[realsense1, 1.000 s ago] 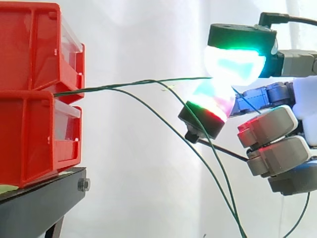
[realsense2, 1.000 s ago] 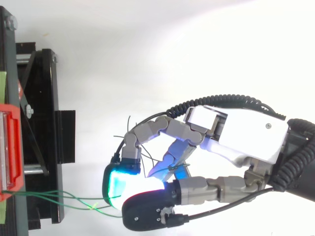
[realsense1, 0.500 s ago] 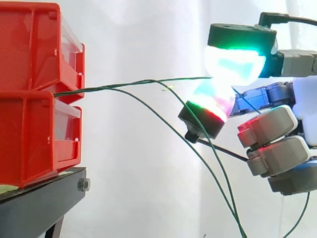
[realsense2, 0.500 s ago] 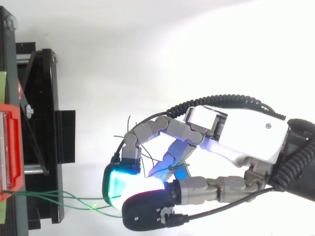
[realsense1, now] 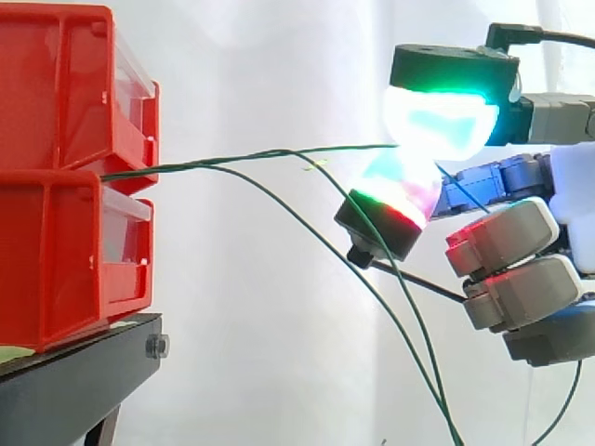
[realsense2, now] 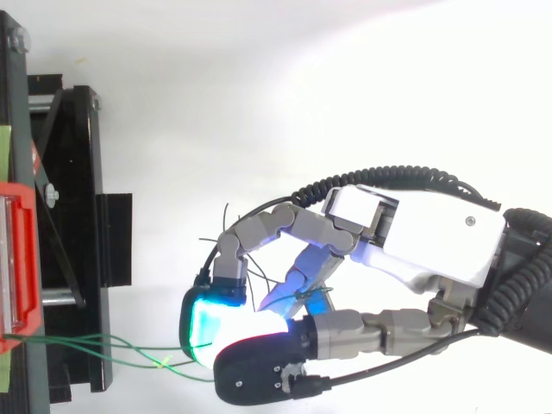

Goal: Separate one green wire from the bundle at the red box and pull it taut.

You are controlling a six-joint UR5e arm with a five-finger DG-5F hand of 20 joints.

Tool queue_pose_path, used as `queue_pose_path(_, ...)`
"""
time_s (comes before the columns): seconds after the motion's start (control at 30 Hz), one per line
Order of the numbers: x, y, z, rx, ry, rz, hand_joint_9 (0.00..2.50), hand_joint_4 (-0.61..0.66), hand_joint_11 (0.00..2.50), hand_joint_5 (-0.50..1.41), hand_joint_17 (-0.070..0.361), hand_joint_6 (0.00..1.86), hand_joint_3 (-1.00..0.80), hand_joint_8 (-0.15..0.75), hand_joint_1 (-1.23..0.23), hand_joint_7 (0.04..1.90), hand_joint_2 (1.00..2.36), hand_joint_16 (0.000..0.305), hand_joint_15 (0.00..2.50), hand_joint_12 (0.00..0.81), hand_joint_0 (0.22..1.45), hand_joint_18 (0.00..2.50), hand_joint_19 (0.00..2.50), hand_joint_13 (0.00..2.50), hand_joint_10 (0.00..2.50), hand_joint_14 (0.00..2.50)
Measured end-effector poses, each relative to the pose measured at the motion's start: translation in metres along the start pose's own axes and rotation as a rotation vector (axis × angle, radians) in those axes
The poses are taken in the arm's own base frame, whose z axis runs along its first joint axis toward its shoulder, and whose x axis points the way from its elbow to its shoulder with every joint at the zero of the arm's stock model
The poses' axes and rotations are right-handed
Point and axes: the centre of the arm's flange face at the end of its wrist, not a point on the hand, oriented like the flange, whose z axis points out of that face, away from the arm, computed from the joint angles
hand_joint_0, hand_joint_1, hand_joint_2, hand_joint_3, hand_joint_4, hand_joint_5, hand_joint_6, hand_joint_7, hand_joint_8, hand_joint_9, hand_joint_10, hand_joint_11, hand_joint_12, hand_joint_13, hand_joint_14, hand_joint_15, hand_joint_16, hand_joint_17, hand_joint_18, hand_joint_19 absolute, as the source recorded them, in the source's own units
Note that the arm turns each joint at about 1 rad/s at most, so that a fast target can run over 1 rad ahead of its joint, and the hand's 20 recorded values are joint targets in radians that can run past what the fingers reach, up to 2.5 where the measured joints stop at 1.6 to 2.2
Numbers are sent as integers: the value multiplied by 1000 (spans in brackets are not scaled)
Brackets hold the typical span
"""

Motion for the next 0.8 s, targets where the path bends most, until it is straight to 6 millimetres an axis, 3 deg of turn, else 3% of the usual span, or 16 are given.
queue_pose_path(0.8,0,0,0,0,0,0,1223,49,1295,-109,94,878,-145,302,-671,1056,1025,42,1286,345,571,1084,1289,1140,19,20)
